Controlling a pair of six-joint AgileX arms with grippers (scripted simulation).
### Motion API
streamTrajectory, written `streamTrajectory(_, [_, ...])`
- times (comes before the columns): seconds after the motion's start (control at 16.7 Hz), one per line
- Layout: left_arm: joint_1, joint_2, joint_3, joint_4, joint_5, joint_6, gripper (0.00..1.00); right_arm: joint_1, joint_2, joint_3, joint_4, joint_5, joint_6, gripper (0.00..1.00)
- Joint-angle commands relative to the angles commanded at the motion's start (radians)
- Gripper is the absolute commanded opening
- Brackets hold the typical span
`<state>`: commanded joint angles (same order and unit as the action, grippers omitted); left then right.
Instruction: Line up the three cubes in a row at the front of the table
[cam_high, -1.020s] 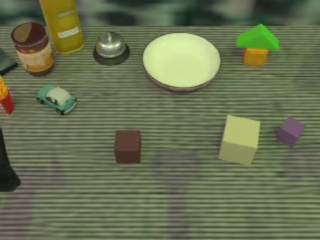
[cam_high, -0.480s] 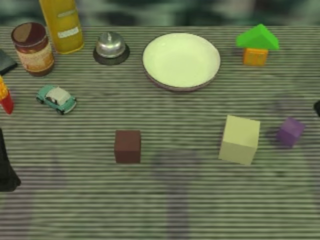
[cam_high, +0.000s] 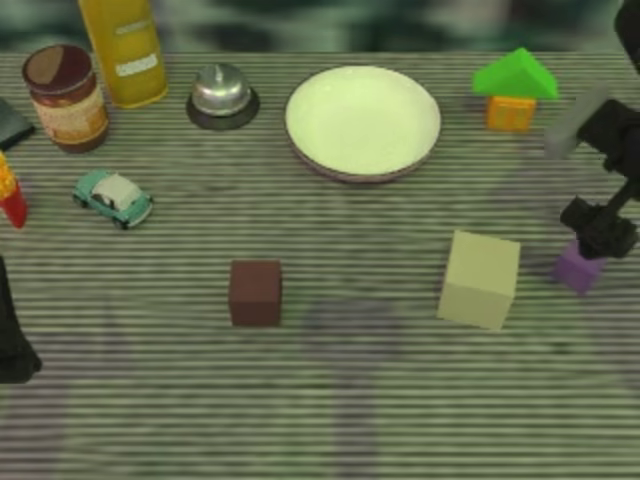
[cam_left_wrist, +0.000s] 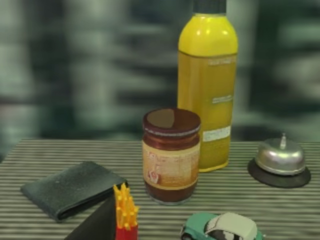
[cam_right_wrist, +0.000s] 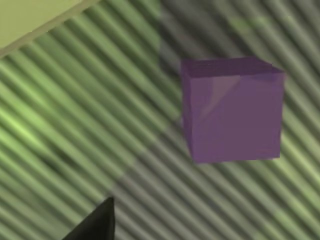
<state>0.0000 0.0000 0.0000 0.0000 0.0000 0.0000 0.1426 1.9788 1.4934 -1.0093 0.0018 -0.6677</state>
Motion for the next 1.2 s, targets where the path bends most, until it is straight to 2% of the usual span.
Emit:
streamTrajectory(0.24, [0.0,0.0,0.0,0.0,0.0,0.0,1.0,0.009,0.12,0.105,-0.059,0.0,-0.044,1.0])
streamTrajectory(0.6, [0.0,0.0,0.0,0.0,0.0,0.0,1.0,0.005,0.125,0.106,-0.056,0.001,-0.045,1.0])
streamTrajectory(1.2, [0.0,0.0,0.0,0.0,0.0,0.0,1.0,0.011,0.264,-0.049,0.237,0.002,-0.043,1.0])
